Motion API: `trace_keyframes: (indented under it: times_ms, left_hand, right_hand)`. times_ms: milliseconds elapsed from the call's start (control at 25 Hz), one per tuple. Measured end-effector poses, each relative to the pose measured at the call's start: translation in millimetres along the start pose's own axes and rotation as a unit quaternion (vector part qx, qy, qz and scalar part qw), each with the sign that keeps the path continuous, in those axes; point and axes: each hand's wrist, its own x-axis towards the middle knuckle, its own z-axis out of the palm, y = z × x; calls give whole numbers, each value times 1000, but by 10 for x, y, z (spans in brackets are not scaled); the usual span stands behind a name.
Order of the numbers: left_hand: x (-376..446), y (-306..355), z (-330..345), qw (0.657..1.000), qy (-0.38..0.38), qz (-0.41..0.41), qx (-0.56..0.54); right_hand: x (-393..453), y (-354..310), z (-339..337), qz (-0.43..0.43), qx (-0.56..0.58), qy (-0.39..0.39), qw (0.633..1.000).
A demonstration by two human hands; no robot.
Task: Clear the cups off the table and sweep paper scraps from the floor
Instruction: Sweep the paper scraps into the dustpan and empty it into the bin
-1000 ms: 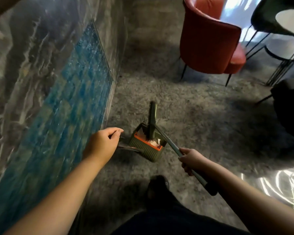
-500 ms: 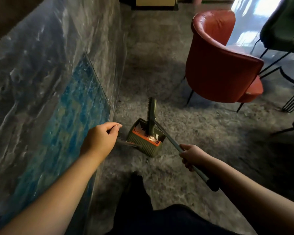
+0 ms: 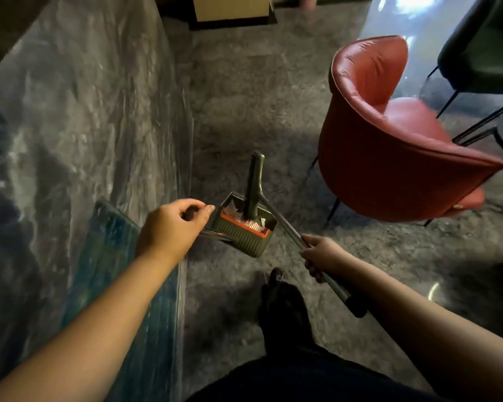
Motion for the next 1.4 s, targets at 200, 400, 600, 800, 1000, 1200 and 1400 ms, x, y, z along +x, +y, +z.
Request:
trace_keyframes:
  times_ms: [200, 400, 600, 800, 1000, 1200, 1400]
  left_hand:
    - [1856, 159, 286, 1000, 7, -2, 8]
    - [3587, 374, 361, 1000, -3, 20, 13]
    - [5378, 377, 519, 997, -15, 72, 38]
    - [7182, 513, 693, 990, -37, 123, 64]
    - [8736, 806, 1027, 983, -40, 156, 84]
    - [10449, 1329, 1728, 983, -27, 164, 82]
    - [11947, 2032, 2282, 985, -30, 141, 90]
  right_hand:
    - [1360, -1254, -593, 5, -11, 4, 1000]
    - [2458, -2486, -1099, -19, -45, 11, 999]
    - [3754, -3521, -1360, -20, -18, 34, 999]
    - [4883, -4634, -1713, -6, 16, 59, 998]
    - [5841, -5519, -2294, -5, 54, 81, 995]
    - [7067, -6409, -3254, 9, 87, 79, 993]
    - [8016, -7380, -4420, 27, 96, 75, 992]
